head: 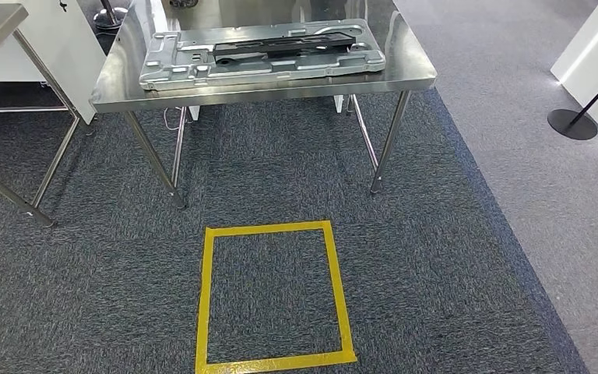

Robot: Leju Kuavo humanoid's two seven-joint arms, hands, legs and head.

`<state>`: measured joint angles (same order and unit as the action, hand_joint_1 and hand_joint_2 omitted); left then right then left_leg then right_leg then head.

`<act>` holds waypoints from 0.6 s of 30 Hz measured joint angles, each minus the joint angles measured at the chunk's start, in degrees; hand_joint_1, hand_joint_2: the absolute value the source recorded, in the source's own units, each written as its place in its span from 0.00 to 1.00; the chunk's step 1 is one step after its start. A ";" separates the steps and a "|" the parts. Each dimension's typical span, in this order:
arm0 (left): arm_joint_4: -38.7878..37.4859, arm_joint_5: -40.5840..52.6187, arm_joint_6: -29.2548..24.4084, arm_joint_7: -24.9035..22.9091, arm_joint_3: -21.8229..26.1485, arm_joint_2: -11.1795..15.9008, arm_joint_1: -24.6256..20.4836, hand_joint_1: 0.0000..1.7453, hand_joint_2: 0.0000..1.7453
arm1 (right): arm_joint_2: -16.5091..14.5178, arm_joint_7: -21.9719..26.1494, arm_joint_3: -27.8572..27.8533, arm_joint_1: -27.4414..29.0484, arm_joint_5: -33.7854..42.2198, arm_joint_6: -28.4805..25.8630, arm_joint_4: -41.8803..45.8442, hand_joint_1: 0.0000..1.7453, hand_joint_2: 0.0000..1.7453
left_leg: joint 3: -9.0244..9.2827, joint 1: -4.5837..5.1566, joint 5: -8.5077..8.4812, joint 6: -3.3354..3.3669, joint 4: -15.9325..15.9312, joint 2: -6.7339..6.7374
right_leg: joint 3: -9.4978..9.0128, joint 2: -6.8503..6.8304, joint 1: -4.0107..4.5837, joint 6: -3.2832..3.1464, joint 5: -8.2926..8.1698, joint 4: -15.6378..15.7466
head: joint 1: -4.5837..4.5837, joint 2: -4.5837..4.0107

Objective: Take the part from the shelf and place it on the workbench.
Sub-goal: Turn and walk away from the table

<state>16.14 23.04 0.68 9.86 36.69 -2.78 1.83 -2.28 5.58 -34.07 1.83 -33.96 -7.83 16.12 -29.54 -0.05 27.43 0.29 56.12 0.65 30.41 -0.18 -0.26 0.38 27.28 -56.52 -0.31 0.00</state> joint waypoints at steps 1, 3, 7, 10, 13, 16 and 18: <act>0.20 -0.81 -0.08 -0.35 -1.22 0.08 0.22 0.00 0.00 | 0.06 -0.18 1.14 0.20 1.19 0.28 0.19 0.00 0.00 | 0.00 0.00 0.00 0.00 0.00 0.00 | 0.00 0.00 0.00 0.00 0.00 0.00 | -0.01 0.00; 0.57 -2.42 -0.21 -1.02 -3.69 0.26 0.67 0.00 0.00 | 0.18 -0.59 3.41 0.58 3.58 0.83 0.56 0.00 0.00 | 0.00 0.00 0.00 0.00 0.00 0.00 | 0.00 0.00 0.01 0.00 0.00 0.00 | 0.00 0.00; 1.35 -5.66 -0.32 -2.37 -8.62 0.55 1.57 0.00 0.00 | 0.38 -1.35 7.97 1.37 8.32 1.90 1.37 0.00 0.00 | 0.00 0.00 0.00 0.00 0.00 0.00 | 0.00 0.00 0.01 0.00 0.00 0.00 | 0.00 0.00; 1.91 -8.03 -0.35 -3.37 -12.22 0.78 2.21 0.00 0.00 | 0.56 -1.93 11.39 1.98 11.88 2.73 1.94 0.00 0.00 | 0.00 0.00 0.00 0.00 0.00 0.00 | 0.00 0.00 0.00 0.00 0.00 0.00 | 0.00 0.00; 2.49 -10.46 -0.39 -4.41 -15.90 0.97 2.86 0.00 0.00 | 0.71 -2.49 14.83 2.58 15.43 3.53 2.50 0.00 0.00 | -0.01 0.00 0.01 0.00 0.00 0.00 | 0.00 0.00 0.00 0.00 0.00 0.00 | 0.00 0.00; 3.00 -12.87 -0.43 -5.43 -19.52 1.20 3.49 0.00 0.00 | 0.79 -3.07 18.22 3.18 18.99 4.34 3.05 0.00 0.00 | -0.01 0.00 0.01 0.00 0.00 0.00 | 0.00 0.00 0.00 0.00 0.00 0.00 | 0.00 0.00; 3.27 -14.44 -0.48 -6.10 -21.81 1.32 3.86 0.00 0.00 | 0.84 -3.43 20.38 3.54 21.29 4.85 3.38 0.00 0.00 | -0.01 0.00 0.01 0.00 0.00 0.00 | 0.01 0.00 0.00 0.00 0.00 0.00 | 0.01 0.00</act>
<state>19.41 8.60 0.20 3.77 14.88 -1.46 5.70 -1.44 2.16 -13.68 5.36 -12.68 -2.98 19.50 -29.55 -0.05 27.44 0.30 56.12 0.65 30.41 -0.18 -0.26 0.38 27.28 -56.52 -0.31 0.00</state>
